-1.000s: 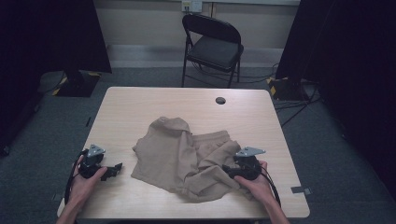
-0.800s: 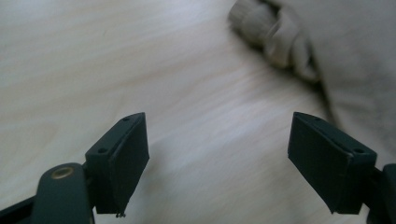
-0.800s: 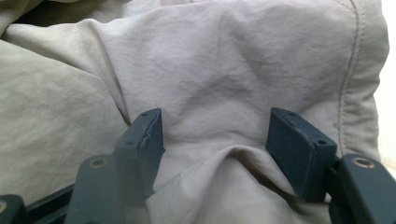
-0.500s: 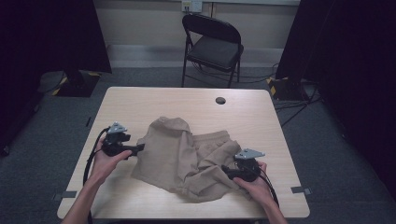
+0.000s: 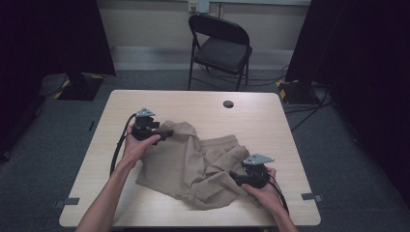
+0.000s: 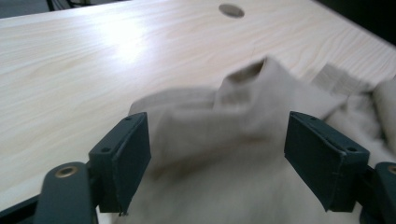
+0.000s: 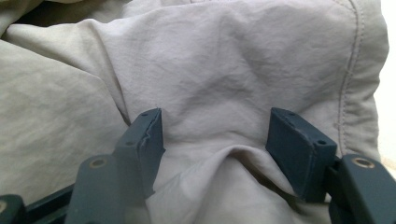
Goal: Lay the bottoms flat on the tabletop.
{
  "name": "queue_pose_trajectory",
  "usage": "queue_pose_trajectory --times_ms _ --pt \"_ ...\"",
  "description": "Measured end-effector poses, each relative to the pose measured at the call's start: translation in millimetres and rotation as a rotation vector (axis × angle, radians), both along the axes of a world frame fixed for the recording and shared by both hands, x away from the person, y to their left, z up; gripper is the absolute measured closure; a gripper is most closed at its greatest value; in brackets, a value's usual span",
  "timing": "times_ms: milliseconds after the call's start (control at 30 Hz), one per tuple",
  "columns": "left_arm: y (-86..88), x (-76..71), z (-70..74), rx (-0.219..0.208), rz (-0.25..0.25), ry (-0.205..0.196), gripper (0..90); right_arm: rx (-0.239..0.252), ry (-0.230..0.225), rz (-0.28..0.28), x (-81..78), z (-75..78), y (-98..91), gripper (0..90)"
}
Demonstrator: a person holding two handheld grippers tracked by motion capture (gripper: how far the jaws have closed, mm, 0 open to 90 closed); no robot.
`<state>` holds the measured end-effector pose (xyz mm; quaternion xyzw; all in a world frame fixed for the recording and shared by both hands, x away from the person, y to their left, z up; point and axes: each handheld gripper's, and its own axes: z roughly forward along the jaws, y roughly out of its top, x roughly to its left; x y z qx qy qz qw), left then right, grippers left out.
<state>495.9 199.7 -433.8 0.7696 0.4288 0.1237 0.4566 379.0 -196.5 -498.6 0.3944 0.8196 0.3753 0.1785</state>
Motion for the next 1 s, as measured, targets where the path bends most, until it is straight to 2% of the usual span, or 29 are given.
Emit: queue_pose_trajectory --times_ms 67,100,133,267,333,433,467,533,633,667,733,800,833,1000 --pt "-6.2 6.3 -0.9 -0.017 -0.008 0.022 22.0 0.000 0.000 0.000 0.0 0.0 0.0 36.0" --pt "-11.9 8.6 -3.1 -0.014 0.004 0.012 22.3 0.000 0.000 0.000 0.0 0.0 0.0 36.0" --pt "-14.7 9.9 -4.6 -0.007 -0.004 0.015 22.7 0.000 0.000 0.000 0.0 0.0 0.0 36.0" --pt "-31.3 13.0 -20.1 0.018 -0.053 0.050 20.2 0.000 0.000 0.000 0.0 0.0 0.0 36.0" --pt "-37.4 13.4 -29.4 0.002 -0.089 0.075 19.1 0.000 0.000 0.000 0.0 0.0 0.0 36.0" --pt "-46.1 10.9 -39.4 0.060 -0.080 0.069 18.7 0.000 0.000 -0.001 -0.1 0.0 0.1 36.0" --pt "-48.5 10.3 -42.9 0.081 -0.083 0.079 21.3 -0.001 0.000 -0.001 -0.1 0.0 0.1 36.0" --pt "-48.4 10.2 -46.8 0.091 -0.081 0.092 31.4 0.000 0.000 -0.001 -0.1 0.0 0.1 36.0" --pt "-43.7 10.6 -48.3 0.019 -0.107 0.106 54.8 0.000 0.000 -0.001 -0.1 0.0 0.1 36.0" --pt "-42.7 9.6 -47.9 0.007 -0.111 0.110 59.7 0.000 0.000 -0.001 -0.1 0.0 0.1 36.0" --pt "-40.2 5.6 -45.7 -0.001 -0.120 0.092 66.4 0.000 0.000 -0.001 -0.1 0.0 0.1 36.0" --pt "-35.3 1.9 -41.6 -0.035 -0.129 0.085 72.5 0.000 0.000 -0.001 -0.1 0.0 0.1 35.9" --pt "-32.7 0.0 -39.4 -0.036 -0.126 0.079 74.9 0.000 0.000 -0.001 -0.1 0.0 0.1 36.0" --pt "-9.6 -24.2 -22.5 -0.082 -0.156 0.044 80.6 0.000 0.000 -0.001 -0.1 0.0 0.1 36.0"
